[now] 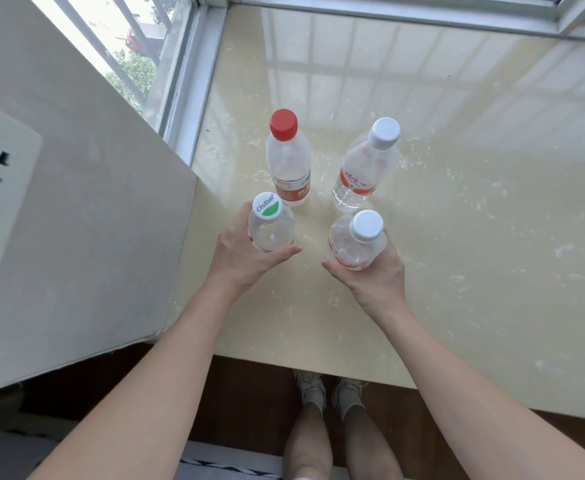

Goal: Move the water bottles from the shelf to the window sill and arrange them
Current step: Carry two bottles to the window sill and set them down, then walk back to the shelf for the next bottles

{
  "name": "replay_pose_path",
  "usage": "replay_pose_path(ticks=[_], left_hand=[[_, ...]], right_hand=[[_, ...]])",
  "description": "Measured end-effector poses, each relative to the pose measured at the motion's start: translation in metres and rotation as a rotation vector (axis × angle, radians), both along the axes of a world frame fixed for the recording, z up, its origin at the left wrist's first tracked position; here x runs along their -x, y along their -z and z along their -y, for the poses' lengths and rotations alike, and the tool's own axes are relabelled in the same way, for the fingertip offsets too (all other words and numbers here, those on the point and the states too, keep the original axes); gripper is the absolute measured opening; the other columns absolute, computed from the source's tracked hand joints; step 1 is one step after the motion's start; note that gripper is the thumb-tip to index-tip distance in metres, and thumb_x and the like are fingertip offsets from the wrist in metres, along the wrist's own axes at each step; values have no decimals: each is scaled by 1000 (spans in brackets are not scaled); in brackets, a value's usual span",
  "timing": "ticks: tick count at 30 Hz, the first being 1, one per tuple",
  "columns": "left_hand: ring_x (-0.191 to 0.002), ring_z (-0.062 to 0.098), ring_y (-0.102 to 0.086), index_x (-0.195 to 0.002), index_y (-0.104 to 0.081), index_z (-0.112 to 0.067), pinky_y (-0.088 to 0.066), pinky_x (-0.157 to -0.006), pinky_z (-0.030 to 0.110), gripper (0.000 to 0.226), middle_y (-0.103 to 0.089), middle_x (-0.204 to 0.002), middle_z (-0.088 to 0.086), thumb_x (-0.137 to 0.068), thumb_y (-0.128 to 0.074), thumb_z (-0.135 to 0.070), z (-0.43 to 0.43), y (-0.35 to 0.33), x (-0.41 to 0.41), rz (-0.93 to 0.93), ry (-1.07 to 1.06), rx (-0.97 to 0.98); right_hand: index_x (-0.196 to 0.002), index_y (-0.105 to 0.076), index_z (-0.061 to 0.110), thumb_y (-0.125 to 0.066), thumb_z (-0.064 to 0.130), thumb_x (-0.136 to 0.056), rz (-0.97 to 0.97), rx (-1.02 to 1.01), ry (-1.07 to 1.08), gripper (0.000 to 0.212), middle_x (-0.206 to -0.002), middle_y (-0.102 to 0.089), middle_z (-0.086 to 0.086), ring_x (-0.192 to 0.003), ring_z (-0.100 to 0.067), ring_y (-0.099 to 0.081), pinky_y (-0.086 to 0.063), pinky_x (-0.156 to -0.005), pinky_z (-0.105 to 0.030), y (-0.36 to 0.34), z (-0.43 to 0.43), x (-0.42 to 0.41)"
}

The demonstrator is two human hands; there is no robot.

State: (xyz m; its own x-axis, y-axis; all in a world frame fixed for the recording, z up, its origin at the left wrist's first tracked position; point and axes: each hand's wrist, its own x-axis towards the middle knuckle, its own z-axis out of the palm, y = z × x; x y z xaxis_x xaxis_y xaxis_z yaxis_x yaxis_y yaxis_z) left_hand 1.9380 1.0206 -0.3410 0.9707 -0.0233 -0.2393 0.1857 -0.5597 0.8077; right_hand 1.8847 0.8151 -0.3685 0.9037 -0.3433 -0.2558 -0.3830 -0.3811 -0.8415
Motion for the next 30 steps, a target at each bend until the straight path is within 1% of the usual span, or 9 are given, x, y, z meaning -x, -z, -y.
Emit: replay_pose_path(ticks=[5, 8, 10, 12, 15, 20, 25, 27, 30], left_hand=[[-100, 3, -57, -120, -51, -28, -40, -80, 2, 77, -59, -104, -24, -56, -93, -42, 0, 3, 6, -18, -18, 2], [-115, 5, -51, -134, -43, -29, -40, -95, 18, 92, -54, -124, -18, -58, -93, -40, -8, 0, 11, -21, 6, -71], [-127, 13, -45, -144, -33, -29, -39, -103, 29, 99, -48, -139, -10, -63, -89, -37, -20, -10, 16, -66, 58, -212], [-134, 21, -38, -151, -22, -32, -39, -106, 39, 101, -41, -147, -3, -70, -82, -37, -32, -29, 22, -104, 136, -420], [-136, 23, -35, -152, -21, -27, -39, -106, 42, 94, -36, -151, 0, -75, -74, -38, -42, -70, 30, -18, 257, -728], [-127, 25, -47, -147, -36, -21, -38, -101, 42, 86, -47, -144, 2, -72, -73, -44, -31, -146, 34, 160, 295, -896], [-122, 28, -54, -139, -49, -19, -44, -95, 46, 82, -56, -137, 4, -67, -74, -47, -9, -219, 28, 367, 262, -887], [-121, 27, -55, -135, -52, -20, -47, -92, 45, 78, -58, -134, 3, -67, -74, -51, 4, -246, 25, 452, 252, -881], [-124, 24, -53, -135, -50, -23, -46, -97, 45, 73, -56, -135, -1, -72, -67, -55, 21, -283, 21, 532, 245, -889]], right_hand=[[-126, -56, 23, -93, 33, -56, -53, -18, -58, 81, -119, -65, 6, -112, -12, -60, -48, -97, -32, 3, 3, 1], [-138, -46, 29, -92, 27, -59, -115, -27, -128, 91, -131, -54, 13, -119, -3, -49, -38, -96, -19, -1, 13, 8], [-148, -36, 30, -89, 21, -63, -180, 58, -208, 100, -138, -48, 9, -126, -7, -44, -34, -98, -19, -9, 27, 14], [-153, -27, 31, -85, 21, -66, -265, 205, -326, 105, -142, -43, 4, -131, -16, -42, -38, -99, -27, -27, 42, 17], [-154, -23, 30, -78, 26, -73, -311, 468, -500, 98, -142, -41, 4, -131, -22, -41, -43, -101, -38, -69, 61, 15], [-145, -41, 26, -73, 27, -76, -109, 720, -608, 76, -139, -49, 3, -122, -24, -50, -41, -98, -36, -151, 76, 8], [-129, -59, 18, -79, 21, -64, 156, 895, -585, 68, -122, -63, -5, -104, -31, -63, -50, -88, -42, -232, 83, -11], [-125, -62, 17, -79, 23, -63, 271, 956, -578, 64, -119, -65, -6, -106, -31, -63, -51, -91, -44, -261, 84, -20], [-124, -63, 16, -79, 26, -66, 409, 987, -565, 61, -120, -66, -8, -111, -32, -62, -48, -98, -46, -304, 82, -32]])
